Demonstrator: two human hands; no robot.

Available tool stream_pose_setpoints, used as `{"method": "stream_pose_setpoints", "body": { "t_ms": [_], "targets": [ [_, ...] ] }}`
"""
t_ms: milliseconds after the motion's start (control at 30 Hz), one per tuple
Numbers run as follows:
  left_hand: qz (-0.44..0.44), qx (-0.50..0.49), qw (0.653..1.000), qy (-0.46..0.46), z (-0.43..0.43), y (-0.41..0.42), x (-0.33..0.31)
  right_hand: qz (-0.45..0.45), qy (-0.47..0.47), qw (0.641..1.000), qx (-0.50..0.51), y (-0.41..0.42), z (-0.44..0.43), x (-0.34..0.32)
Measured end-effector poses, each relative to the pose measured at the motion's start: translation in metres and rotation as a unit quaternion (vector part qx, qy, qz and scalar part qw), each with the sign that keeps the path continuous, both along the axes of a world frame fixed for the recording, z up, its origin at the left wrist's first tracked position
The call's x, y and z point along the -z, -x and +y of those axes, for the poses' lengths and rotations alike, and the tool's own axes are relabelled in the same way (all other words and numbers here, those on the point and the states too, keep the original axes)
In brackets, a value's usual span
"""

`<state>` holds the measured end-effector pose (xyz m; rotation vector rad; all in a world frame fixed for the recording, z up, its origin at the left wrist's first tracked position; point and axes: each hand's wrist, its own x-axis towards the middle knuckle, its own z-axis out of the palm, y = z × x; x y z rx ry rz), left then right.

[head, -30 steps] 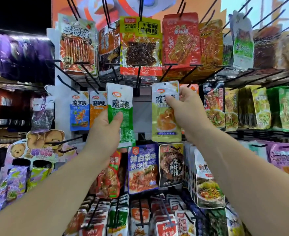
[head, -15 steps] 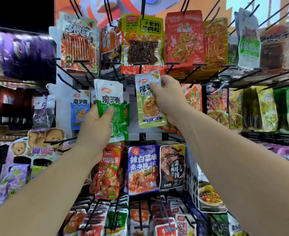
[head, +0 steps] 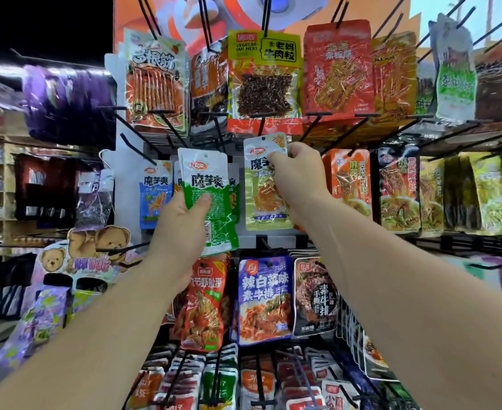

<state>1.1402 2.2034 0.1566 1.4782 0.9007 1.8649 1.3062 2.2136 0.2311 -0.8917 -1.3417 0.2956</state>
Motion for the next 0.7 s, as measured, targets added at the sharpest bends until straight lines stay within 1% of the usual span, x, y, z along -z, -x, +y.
{"method": "stream_pose_setpoints", "body": {
  "t_ms": [200,333,433,567,700],
  "targets": [
    [-0.003,0.007,1.000,0.011,0.002,0.003,0.000,0.006,0.015,1.000,0.006,-0.001,0.003,-0.003],
    [0.002,0.001,1.000,0.011,0.000,0.003,0.002,0.011,0.001,0.999,0.039,0.001,0.013,-0.008],
    [0.005,-0.005,1.000,0.009,-0.001,0.001,0.001,0.025,0.001,0.999,0.042,0.000,0.020,-0.009],
    [0.002,0.010,1.000,0.010,0.003,0.002,0.002,0.048,-0.022,0.998,0.038,0.004,0.026,-0.009],
    [0.009,0.014,1.000,0.006,0.007,0.004,0.003,0.048,-0.036,0.997,0.051,0.004,0.029,-0.011]
  ]
}}
